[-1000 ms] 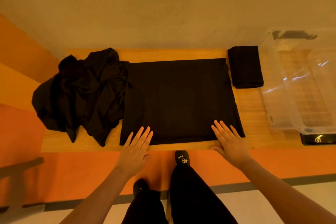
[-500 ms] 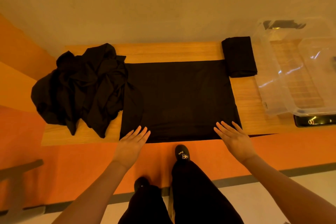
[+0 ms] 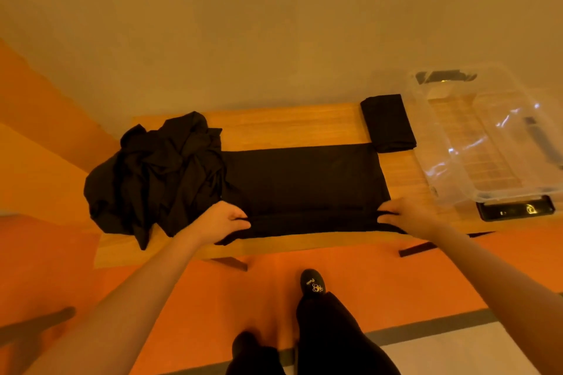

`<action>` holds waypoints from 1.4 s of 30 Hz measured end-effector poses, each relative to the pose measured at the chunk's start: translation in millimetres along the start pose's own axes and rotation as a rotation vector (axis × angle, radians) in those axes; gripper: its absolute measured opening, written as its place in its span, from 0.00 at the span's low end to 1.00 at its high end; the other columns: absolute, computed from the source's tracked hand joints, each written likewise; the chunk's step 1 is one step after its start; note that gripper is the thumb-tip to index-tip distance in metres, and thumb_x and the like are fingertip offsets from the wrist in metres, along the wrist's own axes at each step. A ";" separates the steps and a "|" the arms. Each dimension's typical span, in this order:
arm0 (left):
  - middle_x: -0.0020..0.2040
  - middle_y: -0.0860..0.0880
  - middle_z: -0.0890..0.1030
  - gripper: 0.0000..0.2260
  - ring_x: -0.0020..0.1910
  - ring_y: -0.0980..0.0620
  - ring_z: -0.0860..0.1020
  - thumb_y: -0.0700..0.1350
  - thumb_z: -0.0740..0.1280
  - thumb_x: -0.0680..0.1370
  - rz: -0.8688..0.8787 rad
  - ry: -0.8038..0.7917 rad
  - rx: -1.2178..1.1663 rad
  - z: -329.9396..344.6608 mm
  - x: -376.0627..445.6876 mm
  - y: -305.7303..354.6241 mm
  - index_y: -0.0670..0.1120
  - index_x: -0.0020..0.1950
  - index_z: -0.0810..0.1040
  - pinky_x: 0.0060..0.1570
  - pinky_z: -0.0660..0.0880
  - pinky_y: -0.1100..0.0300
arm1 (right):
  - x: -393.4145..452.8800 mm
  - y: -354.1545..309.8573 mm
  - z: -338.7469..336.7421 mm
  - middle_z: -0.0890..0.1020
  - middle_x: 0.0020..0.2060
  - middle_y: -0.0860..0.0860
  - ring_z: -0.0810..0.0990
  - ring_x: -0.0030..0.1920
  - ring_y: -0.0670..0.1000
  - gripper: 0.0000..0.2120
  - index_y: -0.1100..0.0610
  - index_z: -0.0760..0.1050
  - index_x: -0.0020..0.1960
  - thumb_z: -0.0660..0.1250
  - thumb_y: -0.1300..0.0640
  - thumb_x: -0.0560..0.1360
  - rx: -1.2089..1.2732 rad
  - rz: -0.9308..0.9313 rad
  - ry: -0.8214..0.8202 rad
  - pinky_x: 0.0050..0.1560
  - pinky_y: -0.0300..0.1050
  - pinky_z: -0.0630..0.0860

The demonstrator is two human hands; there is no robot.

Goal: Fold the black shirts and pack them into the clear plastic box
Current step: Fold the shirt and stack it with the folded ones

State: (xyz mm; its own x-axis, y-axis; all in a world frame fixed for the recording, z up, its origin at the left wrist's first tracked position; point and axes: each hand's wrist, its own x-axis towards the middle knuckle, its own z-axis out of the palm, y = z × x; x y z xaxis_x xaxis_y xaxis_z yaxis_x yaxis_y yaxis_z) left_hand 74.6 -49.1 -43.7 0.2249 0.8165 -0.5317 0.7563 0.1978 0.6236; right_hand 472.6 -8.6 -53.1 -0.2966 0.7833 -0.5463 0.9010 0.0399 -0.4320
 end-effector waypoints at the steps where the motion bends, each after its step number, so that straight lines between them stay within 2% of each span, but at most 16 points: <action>1: 0.26 0.50 0.71 0.09 0.25 0.56 0.68 0.45 0.67 0.77 -0.017 -0.004 -0.031 -11.9 5.1 6.4 0.47 0.37 0.78 0.33 0.64 0.57 | 6.8 -0.3 -9.9 0.73 0.38 0.38 0.71 0.38 0.37 0.13 0.58 0.76 0.59 0.63 0.55 0.78 0.008 0.009 -0.011 0.35 0.31 0.65; 3: 0.35 0.45 0.79 0.04 0.33 0.53 0.75 0.45 0.67 0.76 -0.032 -0.019 -0.054 -32.0 18.3 14.1 0.48 0.44 0.81 0.38 0.69 0.59 | 20.9 0.1 -29.8 0.76 0.41 0.40 0.74 0.42 0.39 0.09 0.54 0.77 0.56 0.64 0.56 0.77 0.057 0.023 -0.036 0.38 0.32 0.67; 6: 0.44 0.52 0.81 0.06 0.44 0.57 0.79 0.45 0.67 0.76 -0.081 -0.080 -0.070 -57.7 43.6 22.3 0.48 0.52 0.81 0.44 0.72 0.67 | 46.6 0.2 -59.7 0.79 0.40 0.44 0.78 0.44 0.44 0.05 0.52 0.78 0.49 0.64 0.59 0.77 0.177 0.017 -0.062 0.43 0.34 0.70; 9: 0.44 0.56 0.80 0.09 0.45 0.61 0.77 0.44 0.67 0.76 -0.114 -0.078 -0.081 -77.6 69.6 27.5 0.46 0.56 0.80 0.43 0.71 0.69 | 79.7 -0.5 -86.9 0.76 0.41 0.42 0.76 0.44 0.41 0.06 0.50 0.77 0.49 0.63 0.60 0.77 0.136 -0.024 -0.101 0.47 0.37 0.69; 12: 0.51 0.54 0.80 0.14 0.47 0.62 0.76 0.44 0.67 0.76 -0.136 -0.064 -0.062 -92.1 100.0 23.2 0.43 0.61 0.78 0.46 0.71 0.69 | 115.2 -3.6 -106.4 0.75 0.40 0.40 0.74 0.42 0.38 0.08 0.56 0.78 0.55 0.63 0.60 0.77 0.077 -0.094 -0.114 0.48 0.37 0.67; 16: 0.58 0.47 0.79 0.15 0.48 0.58 0.76 0.45 0.67 0.76 -0.193 -0.054 0.042 -107.8 138.1 13.5 0.43 0.62 0.77 0.48 0.70 0.68 | 158.4 -15.3 -119.4 0.75 0.37 0.45 0.74 0.39 0.42 0.04 0.53 0.77 0.48 0.63 0.59 0.77 -0.026 -0.078 -0.099 0.41 0.35 0.67; 18: 0.59 0.45 0.79 0.16 0.52 0.50 0.77 0.45 0.65 0.78 -0.204 0.061 0.271 -105.1 150.1 11.0 0.43 0.65 0.75 0.50 0.73 0.61 | 175.3 -19.5 -114.7 0.79 0.46 0.52 0.78 0.46 0.50 0.06 0.54 0.76 0.54 0.62 0.59 0.78 -0.185 0.036 -0.053 0.45 0.41 0.72; 20: 0.57 0.41 0.79 0.16 0.53 0.42 0.77 0.42 0.65 0.77 -0.158 0.367 0.543 -87.2 152.1 14.1 0.42 0.64 0.74 0.50 0.74 0.50 | 178.7 -22.4 -101.3 0.78 0.54 0.56 0.76 0.53 0.55 0.12 0.58 0.73 0.60 0.61 0.62 0.78 -0.394 0.066 0.161 0.52 0.47 0.72; 22: 0.55 0.39 0.78 0.17 0.53 0.39 0.76 0.43 0.69 0.74 -0.085 0.558 0.612 -50.8 145.6 23.8 0.39 0.61 0.75 0.52 0.74 0.46 | 171.3 -25.6 -76.2 0.78 0.54 0.56 0.76 0.54 0.57 0.13 0.60 0.74 0.59 0.63 0.65 0.75 -0.421 -0.014 0.431 0.52 0.49 0.71; 23: 0.57 0.39 0.77 0.19 0.55 0.38 0.76 0.45 0.69 0.73 -0.043 0.575 0.582 -26.2 140.4 30.4 0.39 0.62 0.74 0.56 0.73 0.45 | 165.6 -30.7 -60.7 0.78 0.55 0.57 0.76 0.54 0.57 0.14 0.60 0.75 0.59 0.64 0.65 0.73 -0.398 -0.062 0.481 0.51 0.50 0.73; 26: 0.69 0.40 0.70 0.25 0.68 0.40 0.68 0.55 0.58 0.78 -0.037 0.493 0.571 41.0 131.0 41.1 0.40 0.69 0.67 0.66 0.63 0.44 | 157.6 -40.1 -10.0 0.75 0.63 0.57 0.74 0.63 0.58 0.21 0.60 0.72 0.65 0.66 0.55 0.74 -0.371 -0.220 0.426 0.61 0.53 0.72; 29: 0.72 0.38 0.63 0.31 0.71 0.38 0.61 0.60 0.40 0.80 -0.247 0.442 0.531 61.4 136.1 30.0 0.41 0.73 0.61 0.66 0.57 0.41 | 153.0 -24.0 17.9 0.67 0.71 0.54 0.62 0.72 0.53 0.27 0.56 0.62 0.72 0.42 0.42 0.80 -0.419 -0.154 0.309 0.69 0.52 0.59; 31: 0.73 0.37 0.62 0.32 0.72 0.37 0.60 0.61 0.39 0.79 -0.296 0.432 0.537 57.9 142.5 18.7 0.42 0.74 0.60 0.66 0.57 0.40 | 144.5 -9.2 26.1 0.62 0.73 0.52 0.55 0.73 0.51 0.29 0.54 0.55 0.74 0.35 0.41 0.80 -0.403 -0.084 0.321 0.73 0.51 0.51; 34: 0.73 0.39 0.62 0.30 0.72 0.37 0.59 0.61 0.45 0.78 -0.197 0.383 0.611 51.9 151.6 10.0 0.45 0.74 0.58 0.67 0.57 0.40 | 122.8 -8.5 44.7 0.57 0.74 0.53 0.50 0.74 0.51 0.29 0.55 0.49 0.74 0.35 0.41 0.80 -0.327 0.026 0.325 0.73 0.52 0.49; 38: 0.76 0.43 0.54 0.30 0.74 0.42 0.50 0.62 0.44 0.77 0.023 0.329 0.703 30.3 171.9 3.7 0.48 0.75 0.49 0.70 0.50 0.42 | 94.2 -35.9 69.2 0.50 0.74 0.56 0.48 0.74 0.56 0.36 0.59 0.46 0.74 0.31 0.35 0.76 -0.208 0.179 0.354 0.70 0.59 0.50; 42: 0.77 0.45 0.53 0.30 0.75 0.45 0.46 0.62 0.43 0.77 0.247 0.271 0.848 0.3 191.9 -3.5 0.50 0.75 0.46 0.72 0.43 0.45 | 112.8 -48.1 41.5 0.51 0.73 0.56 0.51 0.74 0.56 0.33 0.60 0.49 0.75 0.43 0.40 0.77 -0.337 0.004 0.410 0.69 0.57 0.53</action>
State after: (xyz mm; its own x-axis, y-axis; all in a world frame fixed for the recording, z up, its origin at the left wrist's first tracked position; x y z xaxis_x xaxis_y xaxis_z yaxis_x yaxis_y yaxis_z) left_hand 115.2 106.7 -148.1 0.3690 0.9029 -0.2203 0.9270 -0.3748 0.0164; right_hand 382.7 52.0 -123.7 -0.2060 0.9593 -0.1931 0.9736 0.1809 -0.1395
